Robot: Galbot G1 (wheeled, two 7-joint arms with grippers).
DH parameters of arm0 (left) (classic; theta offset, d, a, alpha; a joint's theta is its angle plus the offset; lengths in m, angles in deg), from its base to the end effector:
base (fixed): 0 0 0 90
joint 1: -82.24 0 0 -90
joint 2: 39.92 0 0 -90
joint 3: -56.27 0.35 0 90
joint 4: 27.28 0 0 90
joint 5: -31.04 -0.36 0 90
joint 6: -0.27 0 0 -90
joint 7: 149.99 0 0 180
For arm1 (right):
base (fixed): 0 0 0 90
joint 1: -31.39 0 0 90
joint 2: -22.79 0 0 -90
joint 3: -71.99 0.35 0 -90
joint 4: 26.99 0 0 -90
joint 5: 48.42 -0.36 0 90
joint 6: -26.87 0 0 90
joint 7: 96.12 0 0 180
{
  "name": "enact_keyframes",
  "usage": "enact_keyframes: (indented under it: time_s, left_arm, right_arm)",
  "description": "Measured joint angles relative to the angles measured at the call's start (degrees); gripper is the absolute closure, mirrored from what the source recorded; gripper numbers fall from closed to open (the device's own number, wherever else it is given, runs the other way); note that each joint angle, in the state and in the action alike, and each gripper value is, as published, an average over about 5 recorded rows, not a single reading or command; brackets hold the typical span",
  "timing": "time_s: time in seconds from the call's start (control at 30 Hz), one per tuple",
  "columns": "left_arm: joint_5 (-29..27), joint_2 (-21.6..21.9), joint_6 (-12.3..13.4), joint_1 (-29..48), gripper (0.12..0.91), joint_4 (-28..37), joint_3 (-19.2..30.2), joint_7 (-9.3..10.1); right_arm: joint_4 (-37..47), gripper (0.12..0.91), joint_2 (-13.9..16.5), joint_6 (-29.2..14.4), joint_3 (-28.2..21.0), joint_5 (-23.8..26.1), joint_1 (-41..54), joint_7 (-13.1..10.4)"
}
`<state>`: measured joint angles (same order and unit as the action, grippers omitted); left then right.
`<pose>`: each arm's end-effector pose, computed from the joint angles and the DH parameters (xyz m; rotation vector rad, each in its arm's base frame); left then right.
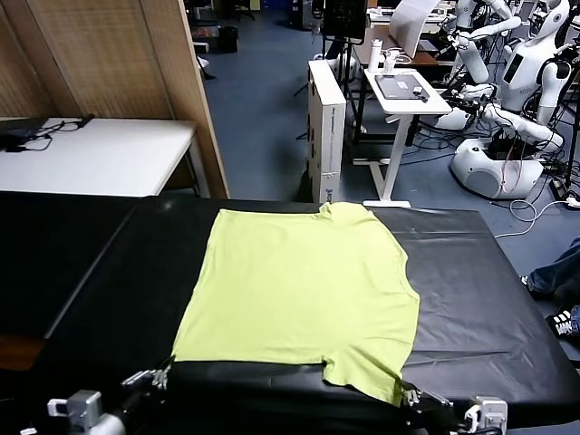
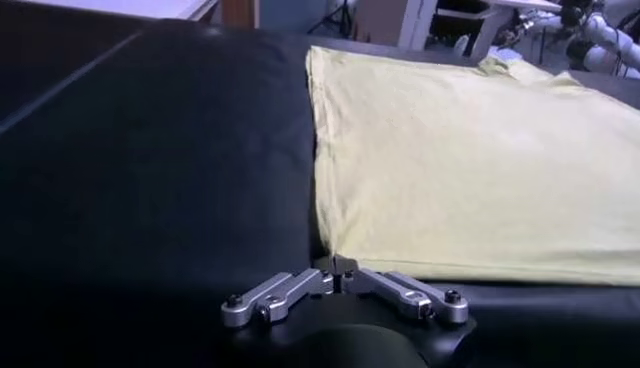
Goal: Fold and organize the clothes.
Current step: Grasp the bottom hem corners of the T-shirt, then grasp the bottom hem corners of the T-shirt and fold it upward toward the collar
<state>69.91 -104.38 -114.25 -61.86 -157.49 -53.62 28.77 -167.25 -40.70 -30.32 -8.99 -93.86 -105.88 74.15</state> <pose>0.0983 0.1351 -0.2480 -0.1056 -2.5307 0.1623 0.1180 -0.0650 -0.2005 0.2538 -2.5165 -0.3043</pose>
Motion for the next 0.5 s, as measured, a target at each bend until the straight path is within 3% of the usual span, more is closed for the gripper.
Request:
enact_keyframes:
  time_s: [0.17,0.5]
  left_arm:
    - [-1.8,-2.3,-0.3,3.6,0.884,0.6,0.8,0.69]
    - [-4.3,-6.5,0.1,14.1,0.884,2.5,3.9,1.16]
  right_arm:
    - [3.3,0.886,2.6,-3.5,-0.8,-0.5,5.7,1.0]
    - [13.1,0.886,6.0,-5.0,-6.6,0.6,19.3,0.2]
